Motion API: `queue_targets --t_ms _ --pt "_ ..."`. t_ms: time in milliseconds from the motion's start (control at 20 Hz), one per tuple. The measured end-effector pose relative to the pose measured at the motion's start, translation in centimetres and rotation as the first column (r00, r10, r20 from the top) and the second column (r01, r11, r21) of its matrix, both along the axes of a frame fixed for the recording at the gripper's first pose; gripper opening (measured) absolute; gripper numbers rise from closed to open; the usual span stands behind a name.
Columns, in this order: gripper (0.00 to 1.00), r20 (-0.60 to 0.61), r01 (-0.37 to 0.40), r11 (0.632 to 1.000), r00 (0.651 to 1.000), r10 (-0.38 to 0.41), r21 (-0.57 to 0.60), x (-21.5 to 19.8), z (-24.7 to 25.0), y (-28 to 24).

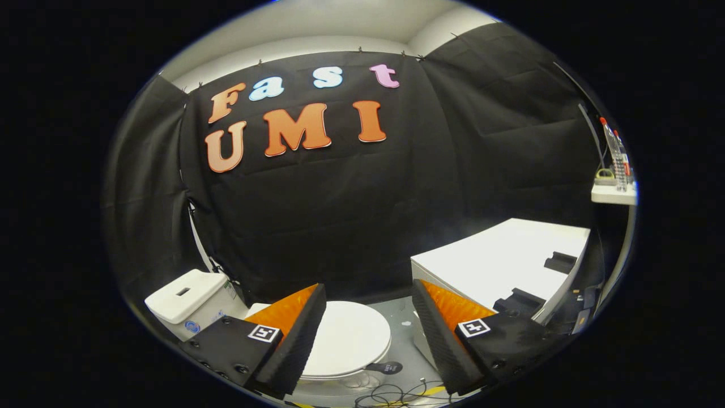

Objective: Open the toilet lid.

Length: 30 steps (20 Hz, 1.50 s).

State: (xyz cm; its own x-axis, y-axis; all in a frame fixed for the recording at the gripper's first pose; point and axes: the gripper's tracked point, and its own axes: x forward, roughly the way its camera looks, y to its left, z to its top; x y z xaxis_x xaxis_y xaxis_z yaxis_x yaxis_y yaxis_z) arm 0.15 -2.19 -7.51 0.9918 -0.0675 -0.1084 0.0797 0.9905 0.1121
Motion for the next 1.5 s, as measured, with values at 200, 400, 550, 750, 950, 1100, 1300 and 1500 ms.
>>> queue_targets --t_ms 200,400,550,750,950,1100,1300,1500 --pt "0.98 -0.037 0.053 0.989 0.998 -0.049 0.135 1.0 -2.8 -1.7" --pt "0.99 -0.088 0.122 0.963 0.991 -0.103 0.242 1.7 -7.1 -3.6" --pt "0.99 -0.149 0.165 0.949 0.981 -0.128 0.27 1.8 -11.3 -4.3" --pt "0.99 -0.217 0.238 0.895 0.962 -0.164 0.377 2.3 -16.1 -5.4" --pt "0.99 -0.316 0.327 0.82 0.93 -0.189 0.469 0.9 -21.7 -6.5" --pt "0.99 -0.411 0.369 0.77 0.899 -0.152 0.521 0.3 -25.4 -6.4" --pt "0.99 -0.493 0.413 0.69 0.865 -0.093 0.594 -0.1 -28.6 -6.1" --pt "0.97 -0.543 0.447 0.602 0.839 -0.027 0.661 0.2 -31.5 -4.9"
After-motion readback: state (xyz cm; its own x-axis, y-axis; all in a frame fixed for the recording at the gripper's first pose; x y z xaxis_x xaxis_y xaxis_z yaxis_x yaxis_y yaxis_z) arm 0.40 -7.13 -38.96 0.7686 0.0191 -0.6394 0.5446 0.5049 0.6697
